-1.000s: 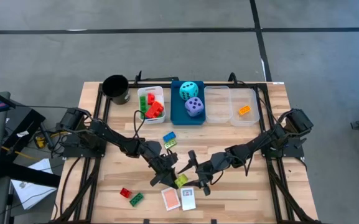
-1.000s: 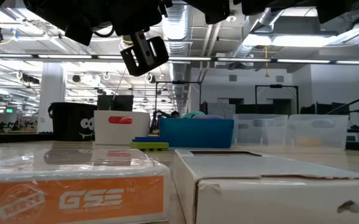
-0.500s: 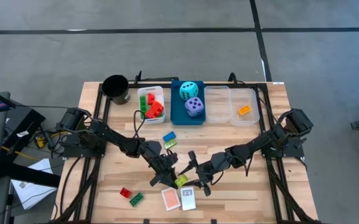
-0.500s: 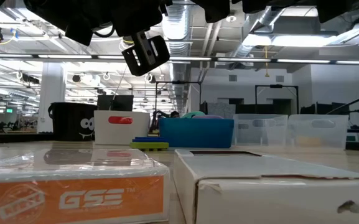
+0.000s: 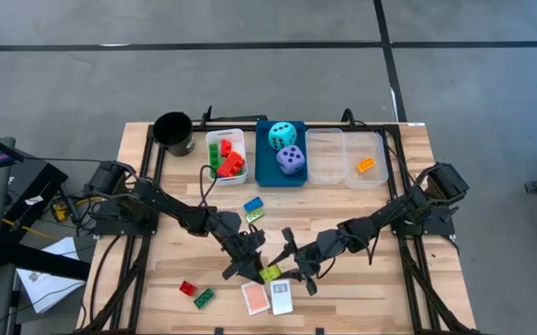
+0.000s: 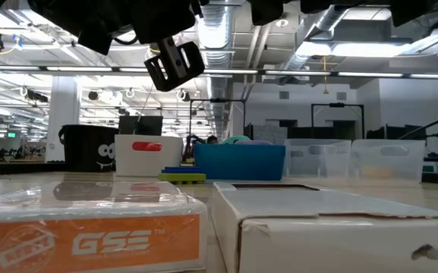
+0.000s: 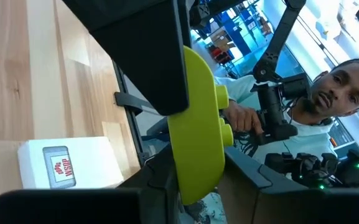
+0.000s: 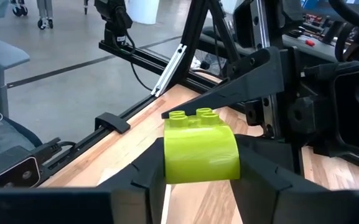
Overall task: Pick & Place Toys
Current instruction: Put the left small light green game piece into the right transparent bin
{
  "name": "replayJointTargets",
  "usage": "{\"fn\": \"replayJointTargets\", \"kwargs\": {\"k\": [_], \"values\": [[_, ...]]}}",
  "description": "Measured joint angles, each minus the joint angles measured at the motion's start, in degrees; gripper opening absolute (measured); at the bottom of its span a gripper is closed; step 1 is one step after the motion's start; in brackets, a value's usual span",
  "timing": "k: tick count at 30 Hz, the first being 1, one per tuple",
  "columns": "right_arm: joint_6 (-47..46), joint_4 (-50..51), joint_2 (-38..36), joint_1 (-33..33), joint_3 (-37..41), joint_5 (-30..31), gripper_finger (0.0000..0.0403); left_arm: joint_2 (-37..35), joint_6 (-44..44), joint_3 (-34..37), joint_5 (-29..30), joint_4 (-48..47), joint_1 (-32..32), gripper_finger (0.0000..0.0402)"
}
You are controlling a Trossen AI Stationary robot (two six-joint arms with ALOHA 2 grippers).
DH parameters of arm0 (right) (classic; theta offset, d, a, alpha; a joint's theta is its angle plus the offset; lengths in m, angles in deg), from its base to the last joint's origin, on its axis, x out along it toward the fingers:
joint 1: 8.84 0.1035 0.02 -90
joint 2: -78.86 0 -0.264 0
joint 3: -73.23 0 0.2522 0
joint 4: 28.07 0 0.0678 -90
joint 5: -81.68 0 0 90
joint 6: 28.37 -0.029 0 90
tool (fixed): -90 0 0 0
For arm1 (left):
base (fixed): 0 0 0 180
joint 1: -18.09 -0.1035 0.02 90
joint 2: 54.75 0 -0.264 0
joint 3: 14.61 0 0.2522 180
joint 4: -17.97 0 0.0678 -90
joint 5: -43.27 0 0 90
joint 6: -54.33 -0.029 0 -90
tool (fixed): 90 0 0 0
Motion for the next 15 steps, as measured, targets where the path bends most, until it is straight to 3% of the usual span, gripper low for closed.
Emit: {"fn": "replayJointTargets", "kwargs": {"k": [7,15], "values": [[-0.05,-0.74,-0.04,0.44,-0.04,1.33,0.0142,-2.33,-1.62,0.08,-2.82,-3.79,-1.63,0.0118],[-0.05,-0.29,-0.04,0.50,-0.04,0.78,0.0149,-12.02,-10.58,0.11,-3.63,-21.09,-6.49,0.0168]]}}
